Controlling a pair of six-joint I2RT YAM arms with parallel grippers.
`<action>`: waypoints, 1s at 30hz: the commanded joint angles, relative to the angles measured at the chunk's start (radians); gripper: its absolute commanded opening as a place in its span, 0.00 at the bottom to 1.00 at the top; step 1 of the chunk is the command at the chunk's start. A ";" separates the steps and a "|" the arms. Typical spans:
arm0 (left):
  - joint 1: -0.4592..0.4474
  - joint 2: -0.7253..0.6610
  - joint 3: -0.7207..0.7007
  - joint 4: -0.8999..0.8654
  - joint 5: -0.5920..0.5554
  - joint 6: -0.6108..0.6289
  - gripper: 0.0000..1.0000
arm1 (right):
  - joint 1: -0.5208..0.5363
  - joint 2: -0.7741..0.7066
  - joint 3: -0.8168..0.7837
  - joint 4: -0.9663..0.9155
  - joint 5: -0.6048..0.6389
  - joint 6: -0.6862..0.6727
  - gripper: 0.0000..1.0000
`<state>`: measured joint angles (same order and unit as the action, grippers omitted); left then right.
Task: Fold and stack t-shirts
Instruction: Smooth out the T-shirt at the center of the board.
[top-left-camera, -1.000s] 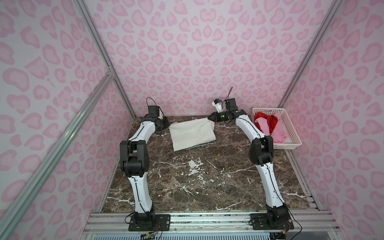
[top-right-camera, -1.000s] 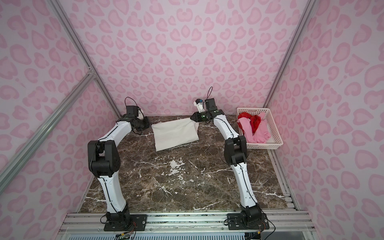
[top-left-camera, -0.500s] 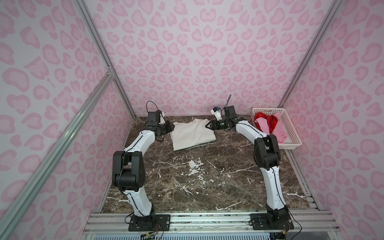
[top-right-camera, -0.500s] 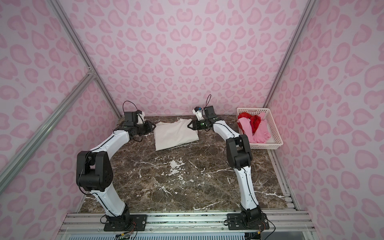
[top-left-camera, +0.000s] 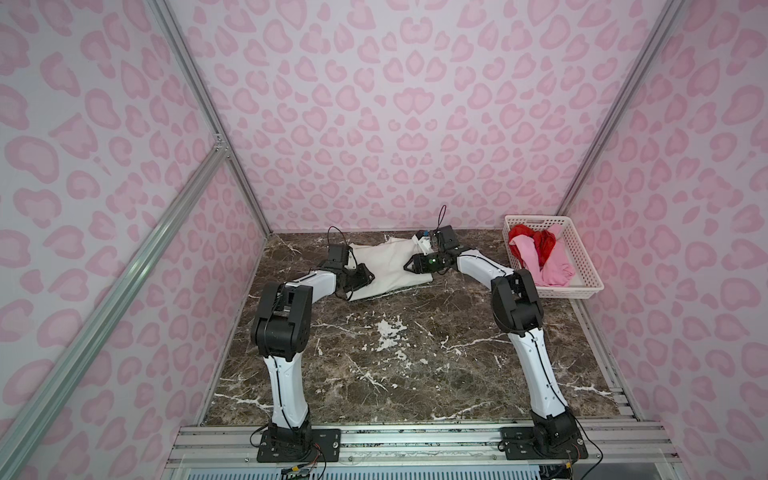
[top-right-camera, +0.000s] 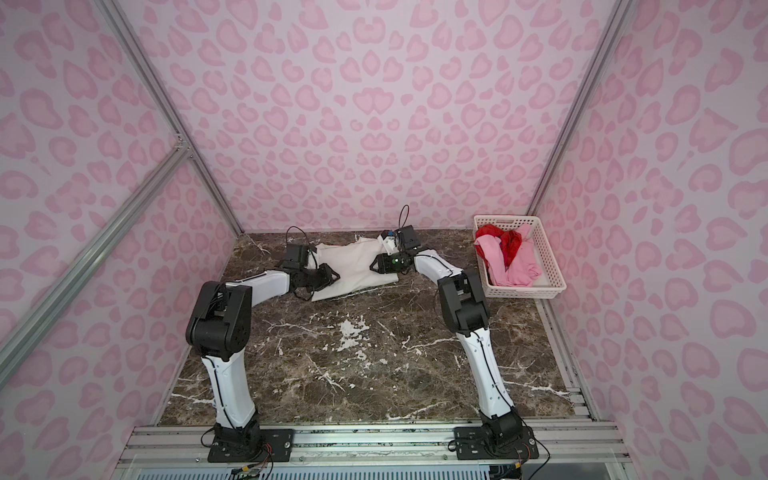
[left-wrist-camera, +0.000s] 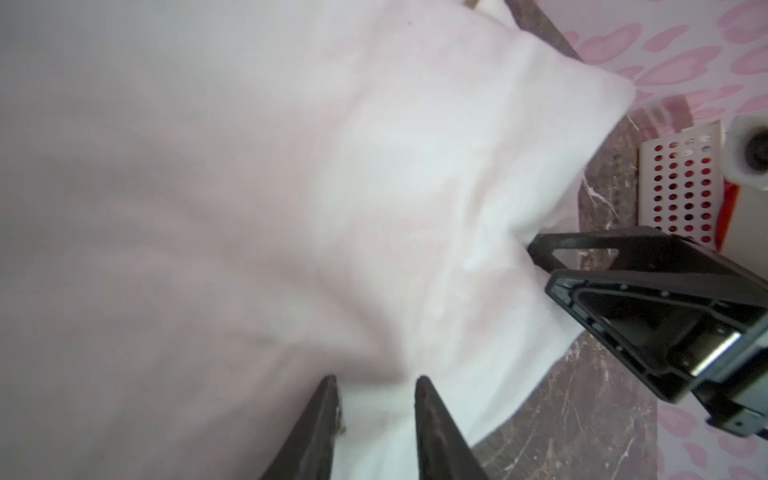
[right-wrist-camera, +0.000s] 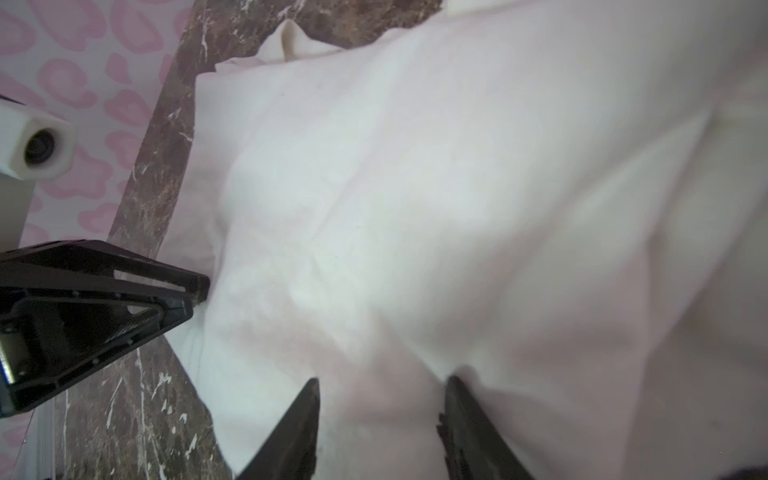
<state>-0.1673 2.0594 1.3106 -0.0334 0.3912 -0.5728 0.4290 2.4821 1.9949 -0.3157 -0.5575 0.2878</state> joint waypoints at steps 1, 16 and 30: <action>0.007 0.033 0.032 -0.049 -0.084 -0.006 0.35 | -0.003 -0.041 -0.067 -0.083 0.155 0.040 0.50; 0.108 -0.097 -0.008 -0.184 -0.214 -0.001 0.32 | 0.058 -0.507 -0.532 0.064 0.174 0.019 0.57; -0.215 -0.066 0.204 -0.252 -0.271 0.105 0.47 | 0.037 -0.881 -0.911 0.068 0.348 0.009 0.66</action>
<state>-0.3439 1.9285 1.4574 -0.2466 0.1234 -0.5323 0.4706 1.6375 1.1358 -0.2684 -0.2577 0.2924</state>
